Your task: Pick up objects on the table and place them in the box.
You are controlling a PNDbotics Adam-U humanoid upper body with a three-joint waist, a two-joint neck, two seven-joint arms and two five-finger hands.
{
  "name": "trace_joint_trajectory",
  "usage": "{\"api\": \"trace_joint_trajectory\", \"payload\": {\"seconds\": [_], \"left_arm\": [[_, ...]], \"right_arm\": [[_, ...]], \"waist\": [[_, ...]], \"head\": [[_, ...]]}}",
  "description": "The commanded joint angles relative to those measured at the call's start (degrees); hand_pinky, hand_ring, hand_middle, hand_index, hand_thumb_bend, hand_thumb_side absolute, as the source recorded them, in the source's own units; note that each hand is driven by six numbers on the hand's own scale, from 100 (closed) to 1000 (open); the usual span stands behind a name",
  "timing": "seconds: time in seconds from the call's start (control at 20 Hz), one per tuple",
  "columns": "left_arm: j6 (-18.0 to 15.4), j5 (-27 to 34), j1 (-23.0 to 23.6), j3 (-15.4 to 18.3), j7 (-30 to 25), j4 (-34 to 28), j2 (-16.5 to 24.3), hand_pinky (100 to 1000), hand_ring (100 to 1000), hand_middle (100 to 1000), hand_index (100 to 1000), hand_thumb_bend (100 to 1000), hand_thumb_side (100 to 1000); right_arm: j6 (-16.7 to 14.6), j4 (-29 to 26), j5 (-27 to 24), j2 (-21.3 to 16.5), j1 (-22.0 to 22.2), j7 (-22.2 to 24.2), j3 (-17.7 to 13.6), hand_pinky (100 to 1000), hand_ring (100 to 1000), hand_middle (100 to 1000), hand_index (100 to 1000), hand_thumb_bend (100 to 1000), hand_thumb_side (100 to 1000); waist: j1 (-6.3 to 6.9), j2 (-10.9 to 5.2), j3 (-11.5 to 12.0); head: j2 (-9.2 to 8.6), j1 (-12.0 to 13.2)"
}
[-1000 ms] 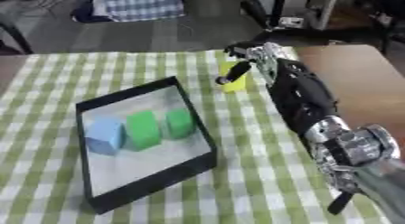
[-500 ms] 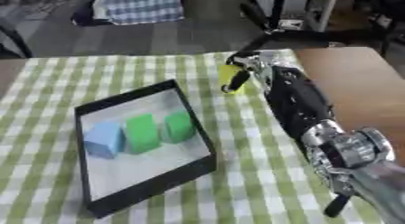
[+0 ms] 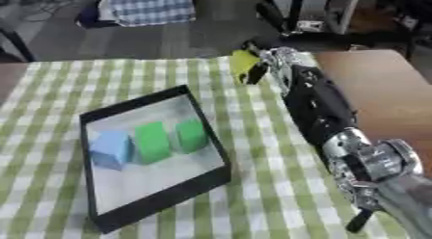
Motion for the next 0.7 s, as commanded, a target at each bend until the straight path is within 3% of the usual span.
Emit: {"api": "trace_joint_trajectory", "payload": {"seconds": [0.05,0.2,0.4,0.55,0.7], "left_arm": [[0.0,0.2,-0.4,0.5,0.1,-0.7,1.2,716,678,696,889,652,817],[0.0,0.2,-0.4,0.5,0.2,-0.6,1.2,716,678,696,889,649,818],[0.0,0.2,-0.4,0.6,0.3,-0.7,1.1,716,678,696,889,647,819],[0.1,0.2,-0.4,0.7,0.5,-0.8,1.1,716,677,695,888,647,818],[0.1,0.3,-0.4,0.7,0.4,-0.9,0.9,716,677,695,888,646,819]], "right_arm": [[-4.5,-8.7,-5.8,-1.4,-1.0,-1.1,2.4,512,444,418,537,100,117],[-11.1,-16.1,-14.0,-0.8,-0.7,3.6,7.1,540,460,436,551,100,130],[-16.2,-22.6,-21.5,0.5,-0.4,16.0,14.3,623,518,493,604,100,174],[-17.6,-23.9,-23.1,2.1,-0.5,24.6,17.6,681,565,530,637,100,185],[-18.4,-22.5,-21.0,4.3,0.5,30.7,19.3,753,651,606,731,100,241]], "waist": [[0.31,0.02,-0.2],[0.19,0.02,-0.4],[0.19,-0.03,-0.3],[0.15,-0.1,-0.3],[0.17,-0.1,-0.1]], "head": [[0.4,0.4],[0.53,0.4],[0.65,0.3],[0.74,0.1],[0.79,0.0]]}}
